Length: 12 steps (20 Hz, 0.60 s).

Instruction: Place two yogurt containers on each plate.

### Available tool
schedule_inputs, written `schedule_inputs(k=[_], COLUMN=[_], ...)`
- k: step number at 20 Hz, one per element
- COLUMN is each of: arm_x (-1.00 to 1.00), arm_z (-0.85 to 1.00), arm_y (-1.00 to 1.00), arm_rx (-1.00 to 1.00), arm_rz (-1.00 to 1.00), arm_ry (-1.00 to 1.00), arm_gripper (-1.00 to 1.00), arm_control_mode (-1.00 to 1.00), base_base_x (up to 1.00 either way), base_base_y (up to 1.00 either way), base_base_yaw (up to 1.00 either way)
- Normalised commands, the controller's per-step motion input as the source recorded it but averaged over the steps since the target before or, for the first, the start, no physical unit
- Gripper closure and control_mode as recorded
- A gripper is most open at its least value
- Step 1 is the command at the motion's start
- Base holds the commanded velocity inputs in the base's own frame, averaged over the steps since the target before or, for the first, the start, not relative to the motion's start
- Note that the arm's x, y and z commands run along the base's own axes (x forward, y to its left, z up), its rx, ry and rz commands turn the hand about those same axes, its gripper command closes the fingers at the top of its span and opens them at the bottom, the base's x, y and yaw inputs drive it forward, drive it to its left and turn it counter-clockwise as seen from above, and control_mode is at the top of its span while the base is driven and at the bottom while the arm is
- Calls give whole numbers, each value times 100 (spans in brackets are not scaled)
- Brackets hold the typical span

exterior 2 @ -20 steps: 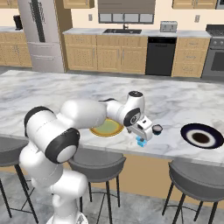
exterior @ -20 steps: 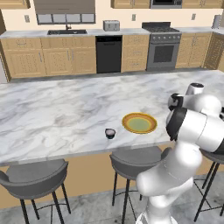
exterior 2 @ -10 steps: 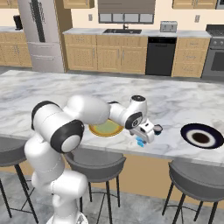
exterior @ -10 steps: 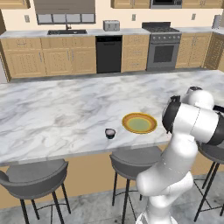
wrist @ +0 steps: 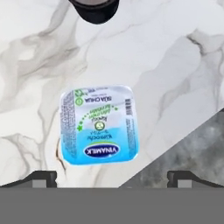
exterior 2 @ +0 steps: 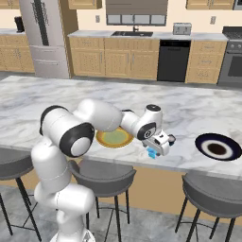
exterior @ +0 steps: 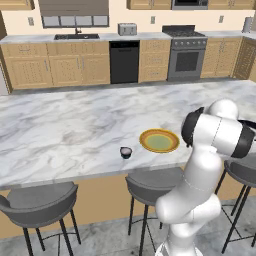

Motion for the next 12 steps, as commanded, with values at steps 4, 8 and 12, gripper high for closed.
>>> schedule_inputs(k=[4,8,12], arm_x=[14,17,20], arm_z=[-9,-14,-17], arm_y=[0,-1,-2], arm_rx=[0,0,0], arm_rz=[0,1,1], arm_ry=[0,0,0], arm_gripper=[-100,-100,-100], arm_control_mode=[-100,-100,-100], base_base_x=[0,0,0], base_base_y=[0,0,0], base_base_yaw=[0,0,0])
